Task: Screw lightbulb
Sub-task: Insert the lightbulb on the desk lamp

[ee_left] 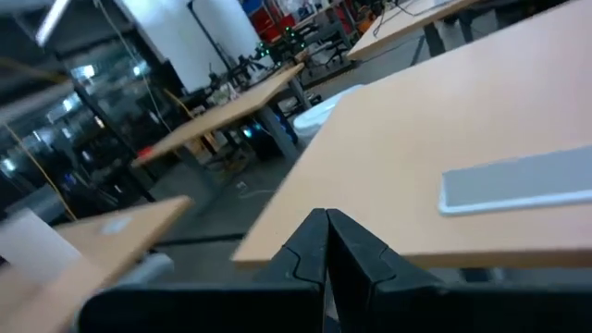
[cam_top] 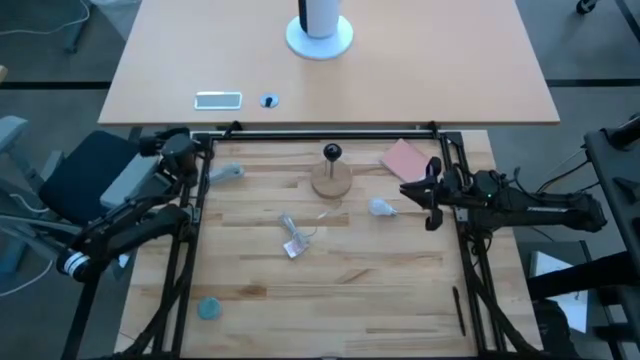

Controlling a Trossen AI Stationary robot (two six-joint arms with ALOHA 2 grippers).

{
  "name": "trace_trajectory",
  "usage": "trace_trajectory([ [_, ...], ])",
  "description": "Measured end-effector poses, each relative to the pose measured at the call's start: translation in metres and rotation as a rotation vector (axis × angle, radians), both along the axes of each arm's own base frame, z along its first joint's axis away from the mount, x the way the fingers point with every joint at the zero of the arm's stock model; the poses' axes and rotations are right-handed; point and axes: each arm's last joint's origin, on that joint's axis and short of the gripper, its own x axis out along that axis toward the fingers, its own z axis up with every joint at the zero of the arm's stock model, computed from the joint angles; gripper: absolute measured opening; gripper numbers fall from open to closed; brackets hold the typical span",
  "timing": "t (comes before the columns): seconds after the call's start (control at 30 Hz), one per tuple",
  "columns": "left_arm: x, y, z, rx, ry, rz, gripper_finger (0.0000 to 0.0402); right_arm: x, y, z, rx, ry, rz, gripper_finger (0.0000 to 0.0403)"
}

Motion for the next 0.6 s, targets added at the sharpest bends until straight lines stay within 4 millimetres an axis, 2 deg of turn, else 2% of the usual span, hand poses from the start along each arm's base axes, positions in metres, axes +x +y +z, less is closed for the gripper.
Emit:
trace_trajectory([
  [0.17,-0.006,-0.009,0.009,0.009,0.056,-0.005,0.0,0.013,-0.002,-0.003,-0.003,0.027,-0.051,0.0059],
  [0.4,-0.016,-0.028,0.023,0.166,-0.097,-0.039,0.0,0.03,-0.008,0.007,-0.008,0.075,-0.136,0.0071],
  [0.5,-0.015,-0.035,0.027,0.245,-0.232,-0.189,0.0,0.039,-0.011,0.012,-0.018,0.099,-0.152,0.0074],
  [0.6,-0.007,-0.042,0.029,0.27,-0.347,-0.517,0.0,0.047,-0.016,0.019,-0.018,0.118,-0.171,0.0073],
])
